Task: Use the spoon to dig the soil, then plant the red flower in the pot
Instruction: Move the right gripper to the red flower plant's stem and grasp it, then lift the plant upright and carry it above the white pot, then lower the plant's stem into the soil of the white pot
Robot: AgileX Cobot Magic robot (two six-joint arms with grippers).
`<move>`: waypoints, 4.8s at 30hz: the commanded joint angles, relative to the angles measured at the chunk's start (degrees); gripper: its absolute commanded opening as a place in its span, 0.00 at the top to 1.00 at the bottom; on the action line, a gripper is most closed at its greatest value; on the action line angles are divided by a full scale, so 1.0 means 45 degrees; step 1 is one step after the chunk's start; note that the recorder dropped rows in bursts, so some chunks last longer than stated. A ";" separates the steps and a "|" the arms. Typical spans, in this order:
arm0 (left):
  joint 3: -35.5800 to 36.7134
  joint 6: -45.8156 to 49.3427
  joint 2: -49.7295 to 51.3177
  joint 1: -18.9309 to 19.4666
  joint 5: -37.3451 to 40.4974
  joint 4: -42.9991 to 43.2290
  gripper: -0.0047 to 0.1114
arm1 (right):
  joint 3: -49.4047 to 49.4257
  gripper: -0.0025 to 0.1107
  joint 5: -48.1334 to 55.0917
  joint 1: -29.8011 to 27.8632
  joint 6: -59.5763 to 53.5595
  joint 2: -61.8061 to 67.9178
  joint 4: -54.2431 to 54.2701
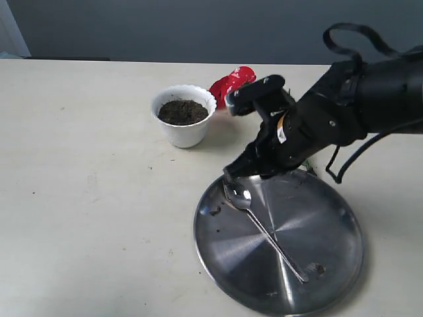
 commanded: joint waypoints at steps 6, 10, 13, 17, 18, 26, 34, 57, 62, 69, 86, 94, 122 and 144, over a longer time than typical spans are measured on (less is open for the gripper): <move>-0.0026 -0.0048 -0.0068 -0.0036 -0.0001 0.0000 0.96 | -0.2349 0.70 0.0685 -0.2567 0.1458 0.0402 -0.1800; -0.0026 -0.0048 -0.0068 -0.0036 -0.0001 0.0000 0.96 | -0.2854 0.67 0.0748 -0.2904 0.1226 0.0940 -0.2291; -0.0026 -0.0048 -0.0068 -0.0036 -0.0001 0.0000 0.96 | -0.3041 0.53 0.0711 -0.2997 0.1226 0.1257 -0.2474; -0.0026 -0.0048 -0.0068 -0.0036 -0.0001 0.0000 0.96 | -0.3362 0.43 0.0043 -0.2997 0.1226 0.1692 -0.2655; -0.0026 -0.0048 -0.0068 -0.0036 -0.0001 0.0000 0.96 | -0.3490 0.44 -0.0112 -0.2997 0.1226 0.1763 -0.2677; -0.0026 -0.0048 -0.0068 -0.0036 -0.0001 0.0000 0.96 | -0.5406 0.44 -0.0394 -0.2997 0.0788 0.2553 -0.2675; -0.0026 -0.0048 -0.0068 -0.0036 -0.0001 0.0000 0.96 | -0.7335 0.44 0.1087 -0.2997 -0.0173 0.4314 -0.2675; -0.0026 -0.0048 -0.0068 -0.0036 -0.0001 0.0000 0.96 | -0.8092 0.98 0.1625 -0.2997 -0.1509 0.7032 -0.0977; -0.0026 -0.0048 -0.0068 -0.0036 -0.0001 0.0000 0.96 | -0.8092 0.97 0.1237 -0.2997 -0.1279 0.6507 -0.1002; -0.0026 -0.0048 -0.0068 -0.0036 -0.0001 0.0000 0.96 | -0.8092 0.97 0.0727 -0.2997 -0.0960 0.5423 -0.1032; -0.0026 -0.0048 -0.0068 -0.0036 -0.0001 0.0000 0.96 | -0.8092 0.97 -0.1966 -0.2997 0.0321 0.2753 -0.0468; -0.0026 -0.0048 -0.0068 -0.0036 -0.0001 0.0000 0.96 | -0.7741 0.97 -0.3828 -0.2843 0.0321 0.1644 0.0955; -0.0026 -0.0048 -0.0068 -0.0036 -0.0001 0.0000 0.96 | 0.1971 0.98 -1.9660 -0.2114 0.0143 -0.1053 -0.0717; -0.0026 -0.0048 -0.0068 -0.0036 -0.0001 0.0000 0.96 | 0.1947 0.98 -1.9967 -0.2114 0.0236 0.0093 -0.0717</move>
